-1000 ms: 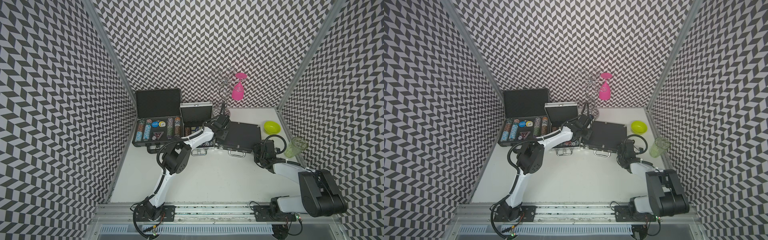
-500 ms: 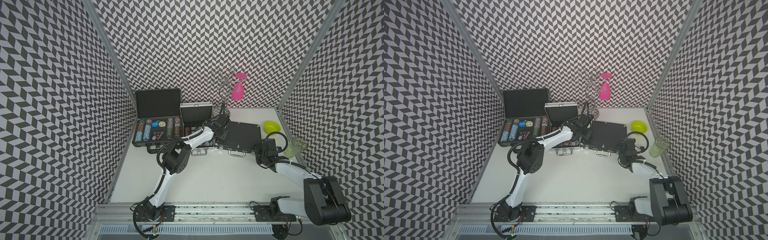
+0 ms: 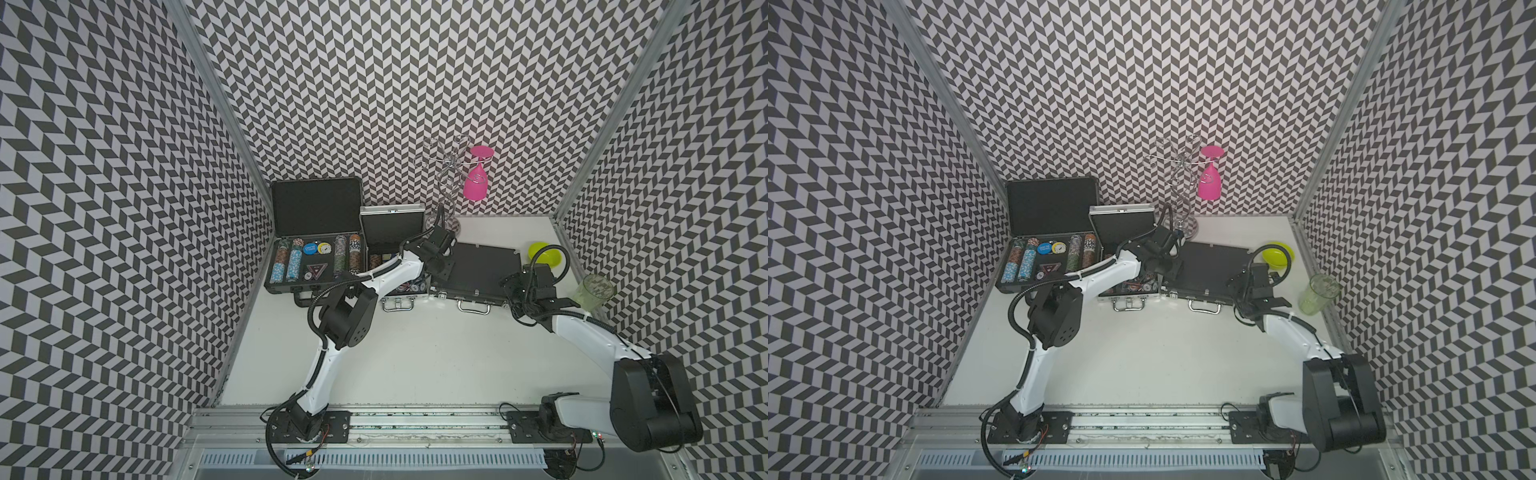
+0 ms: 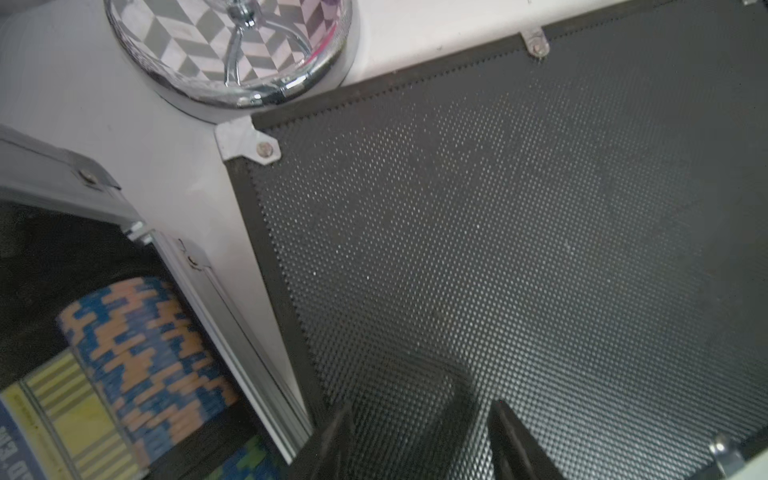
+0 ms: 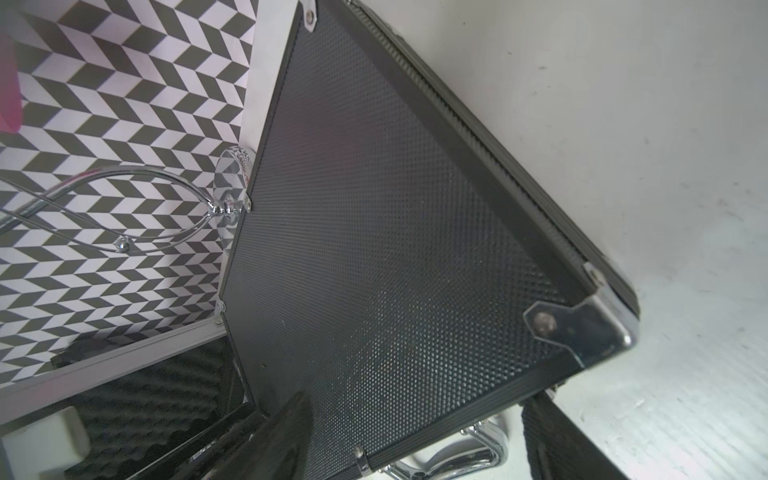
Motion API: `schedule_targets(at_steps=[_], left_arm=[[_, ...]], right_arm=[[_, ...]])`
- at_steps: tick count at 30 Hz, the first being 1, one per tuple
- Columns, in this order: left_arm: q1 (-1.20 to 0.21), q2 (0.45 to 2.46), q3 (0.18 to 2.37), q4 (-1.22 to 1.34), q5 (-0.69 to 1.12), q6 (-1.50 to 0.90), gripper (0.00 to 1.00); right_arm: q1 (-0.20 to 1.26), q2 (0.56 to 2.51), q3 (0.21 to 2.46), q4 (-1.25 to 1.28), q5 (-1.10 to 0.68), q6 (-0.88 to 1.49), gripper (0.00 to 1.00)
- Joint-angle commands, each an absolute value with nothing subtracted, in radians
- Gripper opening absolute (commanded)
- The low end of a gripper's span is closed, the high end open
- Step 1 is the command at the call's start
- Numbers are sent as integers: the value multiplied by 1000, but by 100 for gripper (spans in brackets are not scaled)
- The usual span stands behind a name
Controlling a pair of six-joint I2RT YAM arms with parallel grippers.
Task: Close the poker set cases
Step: Fasten the fastener on the poker set case, then adjust the poker set case at the center of the board.
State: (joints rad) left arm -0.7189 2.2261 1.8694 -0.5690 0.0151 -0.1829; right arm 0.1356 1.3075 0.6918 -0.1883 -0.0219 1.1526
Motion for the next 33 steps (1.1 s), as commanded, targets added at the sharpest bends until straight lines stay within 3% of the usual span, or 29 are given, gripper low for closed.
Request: schedule_targets(at_steps=[1,7,17,33], left_arm=[[-703,2146,1842,-620,63,-218,58],[-671,2054,1767,-585,40,-256,62],[-598,1893,1640,-514,12,-330,68],[-555,1845,1600,-541,-18,-336,69]], right_arm=[[141,1285,727,-152,-34,1135,80],[190,1292,742,-132,-63,1163,80],[443,1422,772,0,18,1451,83],[653,1649,890,43,221,1719,85]])
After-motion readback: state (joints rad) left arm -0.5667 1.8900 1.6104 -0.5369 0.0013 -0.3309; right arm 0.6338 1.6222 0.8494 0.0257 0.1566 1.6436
